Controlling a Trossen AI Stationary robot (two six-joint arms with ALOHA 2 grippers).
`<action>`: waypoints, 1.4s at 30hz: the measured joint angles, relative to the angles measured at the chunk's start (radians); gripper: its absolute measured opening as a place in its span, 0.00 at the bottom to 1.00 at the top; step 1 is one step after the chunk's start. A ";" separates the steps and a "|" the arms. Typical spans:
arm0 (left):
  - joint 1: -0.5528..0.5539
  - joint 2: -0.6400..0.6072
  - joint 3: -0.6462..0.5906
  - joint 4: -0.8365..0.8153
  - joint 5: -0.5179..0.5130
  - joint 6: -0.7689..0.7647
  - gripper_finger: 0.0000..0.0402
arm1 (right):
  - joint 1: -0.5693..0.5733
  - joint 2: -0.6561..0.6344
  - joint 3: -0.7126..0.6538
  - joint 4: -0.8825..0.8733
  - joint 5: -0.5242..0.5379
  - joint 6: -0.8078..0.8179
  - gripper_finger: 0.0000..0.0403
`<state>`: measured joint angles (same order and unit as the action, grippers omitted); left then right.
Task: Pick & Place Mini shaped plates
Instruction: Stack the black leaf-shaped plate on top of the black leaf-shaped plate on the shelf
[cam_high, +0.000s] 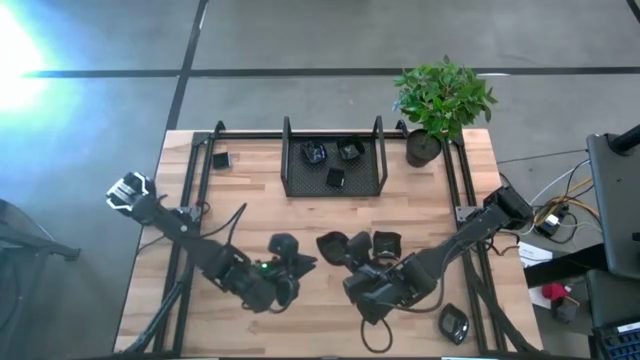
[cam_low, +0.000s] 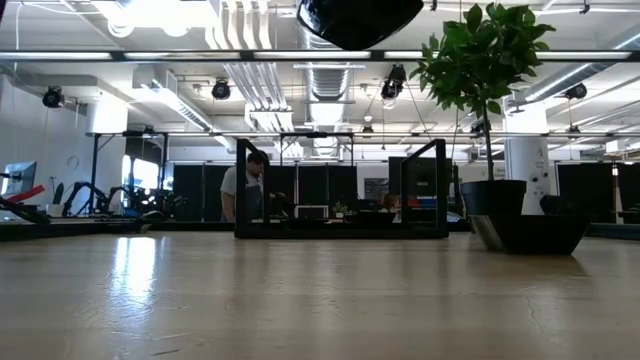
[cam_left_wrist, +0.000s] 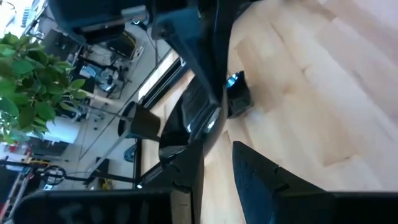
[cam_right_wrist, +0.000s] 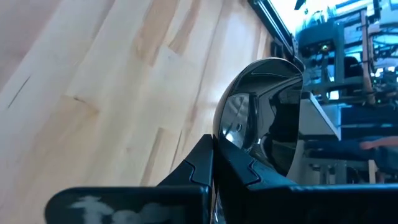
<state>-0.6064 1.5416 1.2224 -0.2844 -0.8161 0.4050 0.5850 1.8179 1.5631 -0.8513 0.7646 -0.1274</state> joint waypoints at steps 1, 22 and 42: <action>0.006 0.003 0.000 0.001 0.000 0.012 0.21 | -0.001 0.000 0.000 0.000 -0.001 -0.004 0.02; 0.083 0.042 0.000 0.049 0.068 0.120 0.21 | -0.001 0.000 -0.008 0.023 -0.006 -0.026 0.02; 0.118 0.042 0.000 0.015 0.157 0.121 0.06 | -0.001 0.000 -0.001 0.045 -0.005 -0.052 0.02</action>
<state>-0.4887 1.5833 1.2224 -0.2689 -0.6591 0.5262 0.5842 1.8179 1.5625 -0.8059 0.7597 -0.1797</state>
